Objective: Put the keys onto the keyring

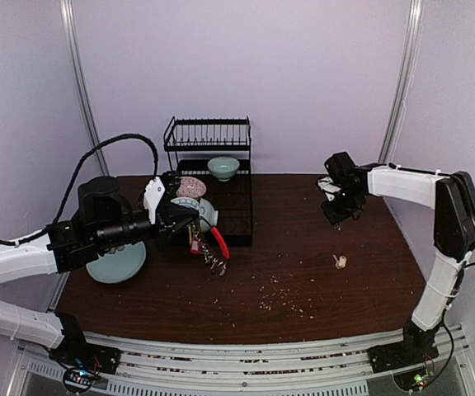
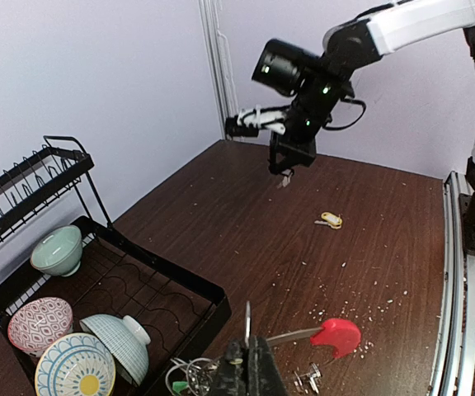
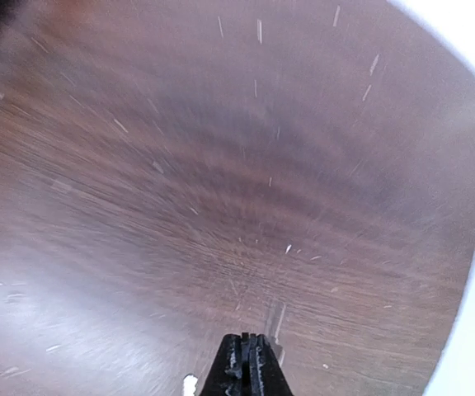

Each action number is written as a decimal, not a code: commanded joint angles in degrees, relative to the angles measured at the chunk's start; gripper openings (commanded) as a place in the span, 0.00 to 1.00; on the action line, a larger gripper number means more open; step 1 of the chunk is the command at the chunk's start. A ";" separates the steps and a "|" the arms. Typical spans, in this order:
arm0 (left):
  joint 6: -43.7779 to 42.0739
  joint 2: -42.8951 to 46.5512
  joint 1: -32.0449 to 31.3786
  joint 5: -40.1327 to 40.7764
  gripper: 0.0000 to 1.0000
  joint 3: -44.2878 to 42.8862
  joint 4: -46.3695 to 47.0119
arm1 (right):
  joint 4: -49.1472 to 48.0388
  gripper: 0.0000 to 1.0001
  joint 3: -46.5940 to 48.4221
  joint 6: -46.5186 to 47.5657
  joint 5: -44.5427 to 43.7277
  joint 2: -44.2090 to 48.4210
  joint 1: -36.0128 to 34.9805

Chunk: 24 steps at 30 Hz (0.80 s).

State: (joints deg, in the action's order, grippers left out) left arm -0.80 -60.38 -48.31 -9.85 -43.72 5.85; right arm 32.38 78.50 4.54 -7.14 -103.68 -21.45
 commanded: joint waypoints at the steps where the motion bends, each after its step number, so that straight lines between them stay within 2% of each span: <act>1: -0.49 0.81 0.49 -0.75 0.00 -1.35 3.15 | 0.97 0.00 -1.41 1.91 3.26 9.29 -4.92; 6: -0.47 0.62 0.48 -2.16 0.00 -1.54 3.03 | -0.89 0.00 -3.72 1.87 18.01 15.77 -10.75; 9: -0.43 0.53 0.46 -2.54 0.00 -1.70 2.90 | -13.30 0.00 -10.45 -4.56 29.51 19.88 -13.29; 13: -0.36 0.65 0.48 -2.66 0.00 -1.78 2.77 | -32.21 0.00 -21.39 -17.96 39.08 20.11 -18.65; 17: -0.27 0.56 0.49 -2.54 0.00 -1.76 2.61 | -36.72 0.00 -25.10 -23.69 40.49 15.33 -24.32; 21: -0.21 0.45 0.41 -3.16 0.00 -1.98 2.42 | -41.32 0.00 -28.96 -31.12 40.82 10.87 -24.75; 24: -0.23 0.55 0.41 -3.02 0.00 -1.93 2.33 | -38.95 0.00 -28.06 -33.52 38.16 7.46 -23.94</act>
State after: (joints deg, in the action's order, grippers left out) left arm -0.78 -60.38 -48.31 -11.84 -43.72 5.26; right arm -3.55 50.04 -21.78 31.66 -93.54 -46.50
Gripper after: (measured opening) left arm 0.006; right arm 0.015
